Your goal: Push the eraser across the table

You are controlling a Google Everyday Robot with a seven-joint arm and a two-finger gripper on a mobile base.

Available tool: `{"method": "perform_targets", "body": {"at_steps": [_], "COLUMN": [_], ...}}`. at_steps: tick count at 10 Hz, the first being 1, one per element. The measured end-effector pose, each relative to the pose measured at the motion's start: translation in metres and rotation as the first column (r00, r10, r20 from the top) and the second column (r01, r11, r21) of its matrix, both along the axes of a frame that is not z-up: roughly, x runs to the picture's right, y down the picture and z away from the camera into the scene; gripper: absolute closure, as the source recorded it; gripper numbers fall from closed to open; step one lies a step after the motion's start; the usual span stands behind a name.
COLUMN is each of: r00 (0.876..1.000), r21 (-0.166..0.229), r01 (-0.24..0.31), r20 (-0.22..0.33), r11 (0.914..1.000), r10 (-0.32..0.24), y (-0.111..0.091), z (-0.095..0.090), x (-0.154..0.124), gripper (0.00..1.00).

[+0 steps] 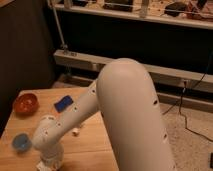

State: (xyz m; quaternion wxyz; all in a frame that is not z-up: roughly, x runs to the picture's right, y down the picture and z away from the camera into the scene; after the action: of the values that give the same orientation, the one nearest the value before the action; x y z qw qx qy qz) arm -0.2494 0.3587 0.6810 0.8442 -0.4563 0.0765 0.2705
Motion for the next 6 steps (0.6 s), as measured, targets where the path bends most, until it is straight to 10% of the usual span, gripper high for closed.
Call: {"method": "perform_targets", "body": {"at_steps": [3, 6], "r00": [0.999, 0.989], "r21": [-0.033, 0.107], "r01": [0.022, 0.140], "r20": [0.047, 0.033], "r11": [0.9992, 0.9844], "r10": [-0.021, -0.144], "y": [-0.014, -0.036], "z": [-0.010, -0.004], "x": [0.003, 0.015], "gripper": [1.00, 1.00]}}
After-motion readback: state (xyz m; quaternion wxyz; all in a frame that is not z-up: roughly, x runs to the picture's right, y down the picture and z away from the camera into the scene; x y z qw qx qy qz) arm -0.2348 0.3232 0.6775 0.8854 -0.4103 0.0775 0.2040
